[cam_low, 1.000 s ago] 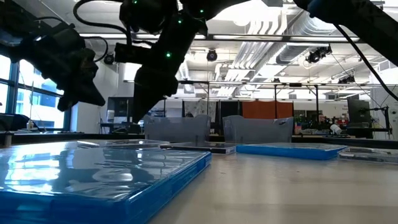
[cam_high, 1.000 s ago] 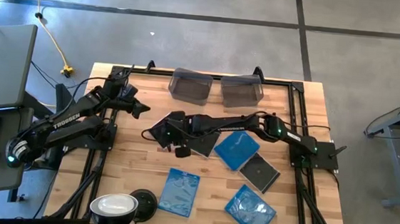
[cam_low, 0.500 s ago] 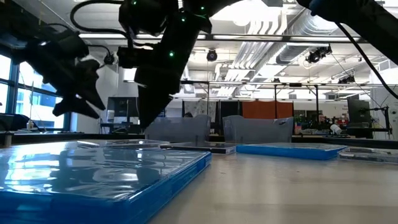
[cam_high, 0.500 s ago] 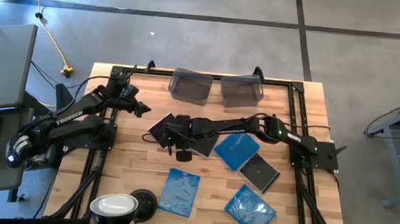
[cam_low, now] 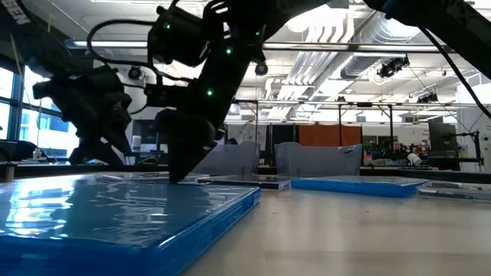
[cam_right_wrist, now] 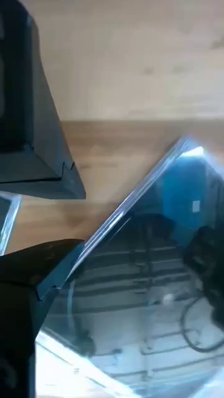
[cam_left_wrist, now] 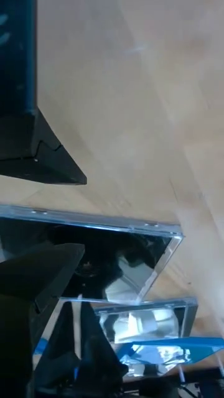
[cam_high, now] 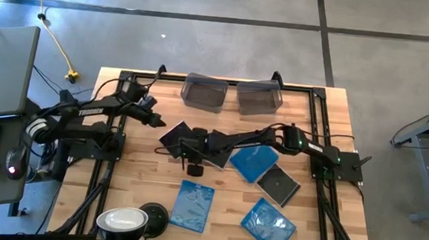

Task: Pick & place jewel cases by type
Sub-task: Put the top left black cd case into the left black bin

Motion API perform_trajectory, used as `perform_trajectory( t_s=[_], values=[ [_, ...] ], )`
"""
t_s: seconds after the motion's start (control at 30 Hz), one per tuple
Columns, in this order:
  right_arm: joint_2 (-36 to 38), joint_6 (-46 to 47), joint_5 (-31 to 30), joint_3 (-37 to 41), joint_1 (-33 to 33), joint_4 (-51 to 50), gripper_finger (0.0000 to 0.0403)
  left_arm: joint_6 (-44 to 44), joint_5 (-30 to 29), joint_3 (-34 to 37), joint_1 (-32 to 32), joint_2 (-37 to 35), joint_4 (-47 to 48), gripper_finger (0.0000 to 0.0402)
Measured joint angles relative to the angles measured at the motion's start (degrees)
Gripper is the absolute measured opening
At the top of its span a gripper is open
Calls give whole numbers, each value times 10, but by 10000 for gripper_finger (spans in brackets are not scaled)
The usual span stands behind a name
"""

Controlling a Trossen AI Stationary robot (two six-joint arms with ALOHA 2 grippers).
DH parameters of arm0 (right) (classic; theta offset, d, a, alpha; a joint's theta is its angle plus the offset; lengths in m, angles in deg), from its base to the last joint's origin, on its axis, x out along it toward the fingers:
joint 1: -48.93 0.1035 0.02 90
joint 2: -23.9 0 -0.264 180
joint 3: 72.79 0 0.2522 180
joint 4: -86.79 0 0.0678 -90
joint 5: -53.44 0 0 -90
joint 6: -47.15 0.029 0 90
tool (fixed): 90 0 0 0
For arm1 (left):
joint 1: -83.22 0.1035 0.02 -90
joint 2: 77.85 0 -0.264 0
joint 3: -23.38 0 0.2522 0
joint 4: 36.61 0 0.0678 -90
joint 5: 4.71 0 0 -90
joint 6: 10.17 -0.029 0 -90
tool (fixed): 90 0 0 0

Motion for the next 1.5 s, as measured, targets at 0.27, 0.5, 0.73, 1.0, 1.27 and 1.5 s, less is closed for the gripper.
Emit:
perform_trajectory(
  t_s=[0.27,0.5,0.73,1.0,1.27,1.5],
  values=[
    [0,54,4,0,-11,-1,108,-5,-3,0,0,16,-9,162],
    [0,61,4,0,-26,57,108,-30,-7,0,0,16,-21,162],
    [1,80,-12,-1,-38,27,124,-30,-9,0,0,16,-21,162],
    [2,18,-15,-3,-32,20,198,-16,-9,0,0,16,-20,162],
    [0,64,-20,-20,-7,-21,226,-1,-4,0,0,16,6,162],
    [0,45,-86,-20,10,-19,223,-1,2,0,-56,16,23,162]
  ],
)
